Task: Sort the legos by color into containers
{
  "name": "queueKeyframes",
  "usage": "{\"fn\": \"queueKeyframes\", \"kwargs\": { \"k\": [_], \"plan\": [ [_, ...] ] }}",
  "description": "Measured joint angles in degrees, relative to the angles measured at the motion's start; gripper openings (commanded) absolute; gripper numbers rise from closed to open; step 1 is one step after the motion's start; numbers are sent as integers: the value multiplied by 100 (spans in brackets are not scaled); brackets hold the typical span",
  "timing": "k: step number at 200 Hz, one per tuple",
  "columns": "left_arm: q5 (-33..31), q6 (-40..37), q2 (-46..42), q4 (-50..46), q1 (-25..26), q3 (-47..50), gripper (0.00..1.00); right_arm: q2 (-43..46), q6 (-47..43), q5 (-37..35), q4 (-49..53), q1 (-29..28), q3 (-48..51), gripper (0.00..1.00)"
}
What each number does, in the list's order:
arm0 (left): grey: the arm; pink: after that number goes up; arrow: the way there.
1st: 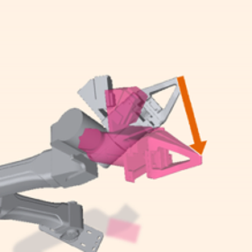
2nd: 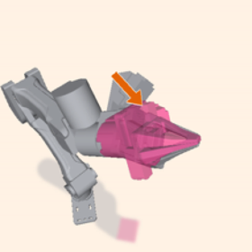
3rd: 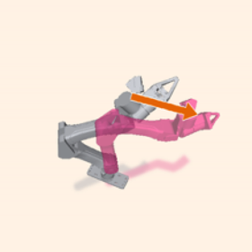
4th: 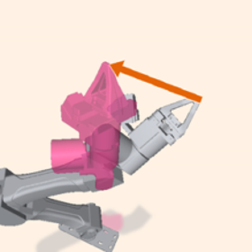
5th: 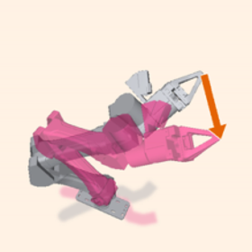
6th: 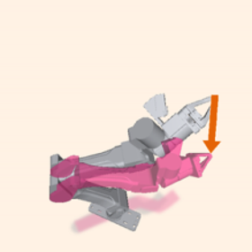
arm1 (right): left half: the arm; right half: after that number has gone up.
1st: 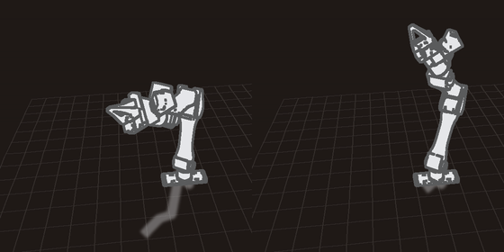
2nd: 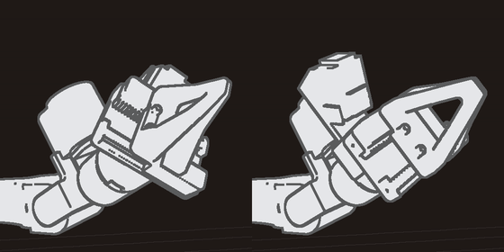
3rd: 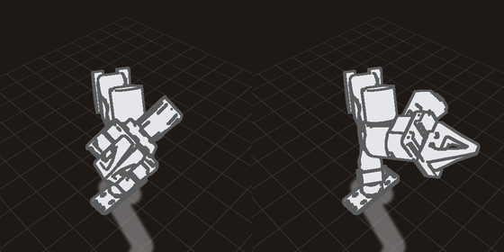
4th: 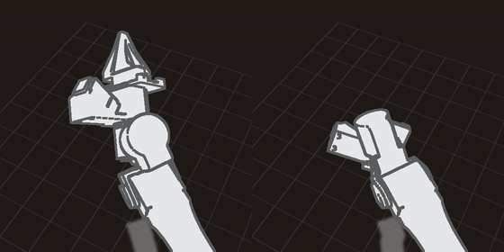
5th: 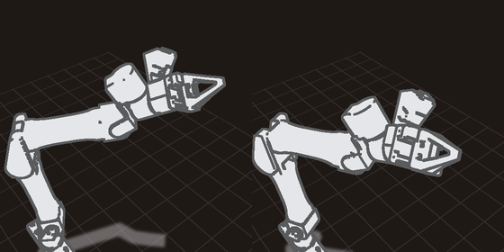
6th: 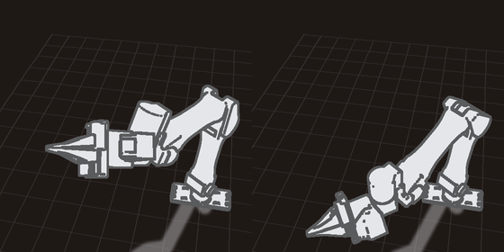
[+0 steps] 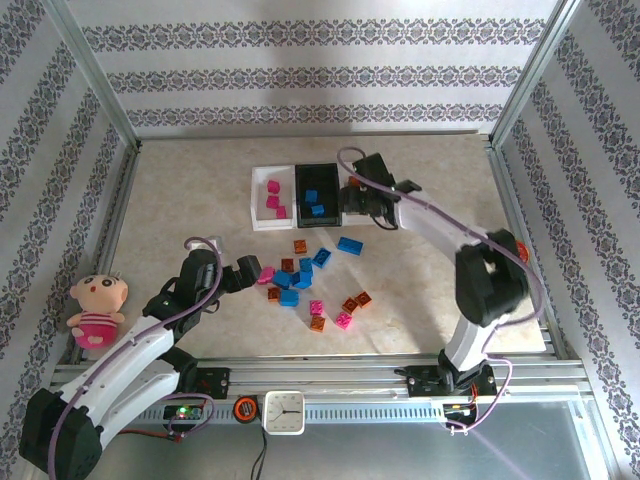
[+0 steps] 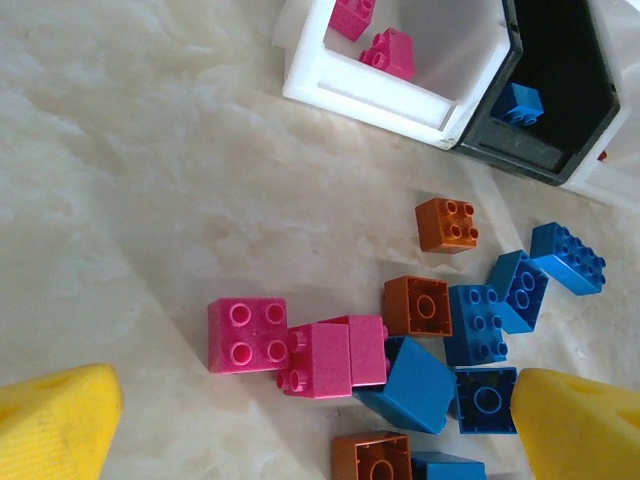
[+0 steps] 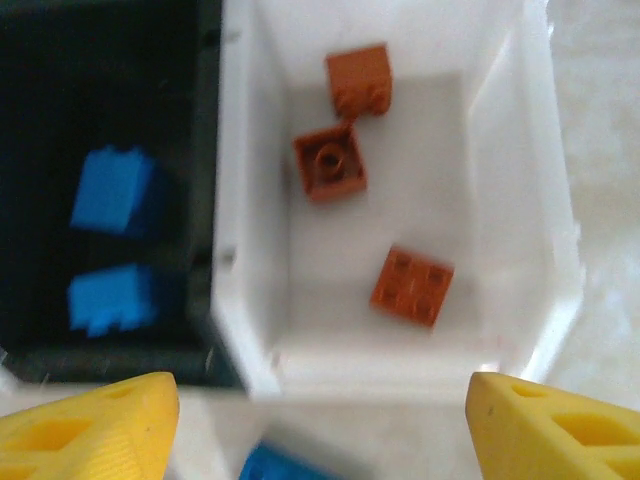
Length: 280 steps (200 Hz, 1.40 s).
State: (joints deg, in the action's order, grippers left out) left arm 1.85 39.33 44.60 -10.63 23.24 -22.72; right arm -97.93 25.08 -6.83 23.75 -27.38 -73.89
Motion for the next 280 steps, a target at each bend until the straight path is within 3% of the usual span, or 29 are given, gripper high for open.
{"fn": "queueKeyframes", "kwargs": {
  "k": [32,70,154,234,280],
  "plan": [
    [-4,0,-31,-2,0,0,100,1147,2,59,31,-577,1270,76],
    [-22,0,-33,-2,0,0,100,1687,0,162,356,-1268,2374,76],
    [-42,0,-94,-4,0,70,100,2135,361,887,778,-2734,3049,73],
    [-44,4,-96,-7,0,177,100,1478,352,1060,750,-2990,3152,75],
    [-44,4,-96,-7,0,177,100,1080,114,780,953,-3101,2933,69]
  ]
}}
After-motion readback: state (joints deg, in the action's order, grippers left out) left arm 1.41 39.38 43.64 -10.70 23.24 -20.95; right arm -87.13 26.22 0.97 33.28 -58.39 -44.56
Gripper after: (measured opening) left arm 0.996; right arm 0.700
